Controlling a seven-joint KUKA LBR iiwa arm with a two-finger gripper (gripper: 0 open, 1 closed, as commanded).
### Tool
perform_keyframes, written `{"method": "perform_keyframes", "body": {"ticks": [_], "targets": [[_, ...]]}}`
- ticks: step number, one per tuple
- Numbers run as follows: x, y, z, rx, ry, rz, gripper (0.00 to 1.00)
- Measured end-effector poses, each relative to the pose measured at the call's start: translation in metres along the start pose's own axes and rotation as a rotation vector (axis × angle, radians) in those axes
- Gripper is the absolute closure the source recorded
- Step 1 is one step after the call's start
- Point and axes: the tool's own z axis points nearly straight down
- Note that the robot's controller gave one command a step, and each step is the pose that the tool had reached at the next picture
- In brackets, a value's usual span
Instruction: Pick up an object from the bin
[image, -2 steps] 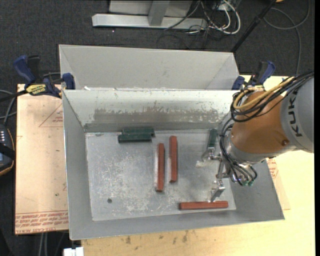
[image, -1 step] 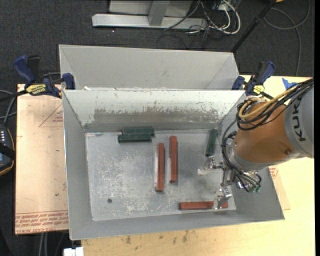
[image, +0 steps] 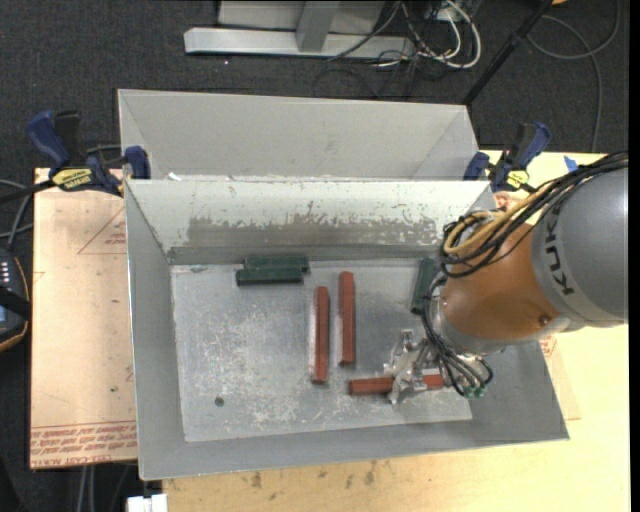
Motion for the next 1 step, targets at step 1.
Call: {"method": "perform_keyframes", "body": {"ticks": [1], "targets": [[0.0,0.0,0.0,0.0,0.0,0.0,1.0]]}}
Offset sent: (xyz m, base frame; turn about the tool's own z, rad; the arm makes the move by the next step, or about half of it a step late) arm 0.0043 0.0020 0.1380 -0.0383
